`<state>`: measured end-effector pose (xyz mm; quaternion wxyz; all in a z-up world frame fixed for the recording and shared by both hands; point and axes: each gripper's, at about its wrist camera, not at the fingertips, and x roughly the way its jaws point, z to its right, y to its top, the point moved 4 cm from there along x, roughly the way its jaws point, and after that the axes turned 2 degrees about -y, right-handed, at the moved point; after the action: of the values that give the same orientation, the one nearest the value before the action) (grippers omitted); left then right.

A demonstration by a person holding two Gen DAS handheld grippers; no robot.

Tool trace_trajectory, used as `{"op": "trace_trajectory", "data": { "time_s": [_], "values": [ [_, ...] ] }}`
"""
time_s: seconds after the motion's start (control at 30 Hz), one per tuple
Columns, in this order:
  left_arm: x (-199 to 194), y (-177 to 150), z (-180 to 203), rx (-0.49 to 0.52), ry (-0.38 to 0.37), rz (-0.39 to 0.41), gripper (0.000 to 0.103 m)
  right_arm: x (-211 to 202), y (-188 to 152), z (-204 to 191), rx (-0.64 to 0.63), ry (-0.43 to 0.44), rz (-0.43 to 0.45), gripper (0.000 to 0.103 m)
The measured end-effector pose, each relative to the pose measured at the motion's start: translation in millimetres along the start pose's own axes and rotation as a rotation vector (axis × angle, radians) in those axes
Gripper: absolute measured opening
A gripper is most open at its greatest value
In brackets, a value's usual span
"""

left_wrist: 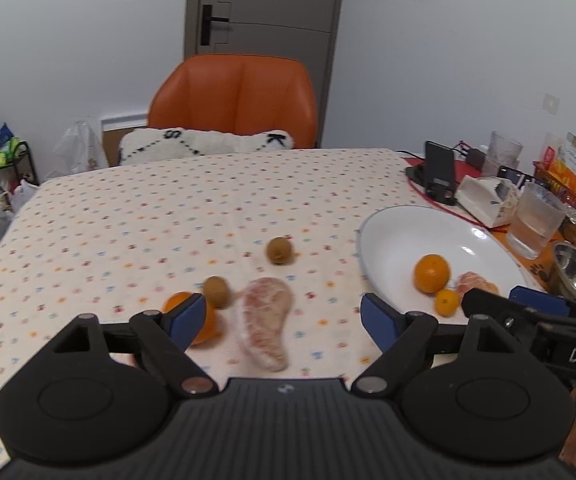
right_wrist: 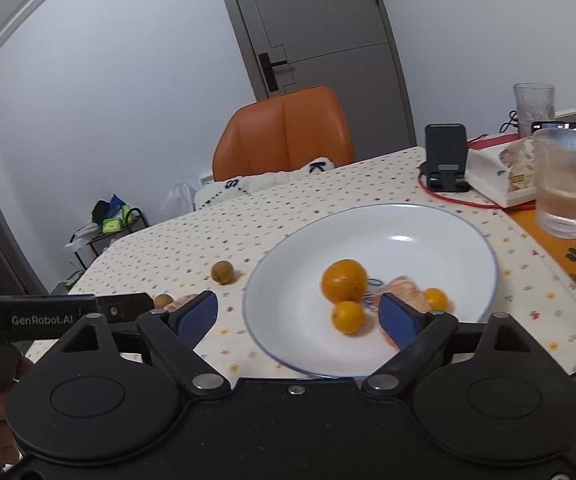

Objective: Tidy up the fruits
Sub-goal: 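Reach the right gripper to the other pomelo segment while the left gripper grasps a red plum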

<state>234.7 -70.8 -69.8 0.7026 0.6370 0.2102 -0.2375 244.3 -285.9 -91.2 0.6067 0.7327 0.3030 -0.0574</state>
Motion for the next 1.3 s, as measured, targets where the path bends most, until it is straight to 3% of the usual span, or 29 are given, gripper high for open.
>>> {"op": "trace_trajectory", "data": {
  "time_s": [0.4,1.03,1.2,1.3],
  "values": [
    [-23.9,-9.6,-49.2,-0.056,0.079,0.007,0.084,4.1,-7.1,-33.3,-0.035,0.061,-0.009,0.101],
    [-25.5,-32.6,-105.2,-0.166,0.141,0.012,0.083,26.3,-16.4,-62.2,-0.071,0.094,-0.059,0.102],
    [-21.9,-34.3,-115.9,-0.190,0.139,0.015,0.074,32.0,-15.9,-69.8,-0.091,0.099,-0.059,0.102],
    [-17.6,-37.4,-119.7,-0.200,0.132,0.003,0.059,37.3,-16.4,-75.6,-0.106,0.107,-0.067,0.101]
  ]
}}
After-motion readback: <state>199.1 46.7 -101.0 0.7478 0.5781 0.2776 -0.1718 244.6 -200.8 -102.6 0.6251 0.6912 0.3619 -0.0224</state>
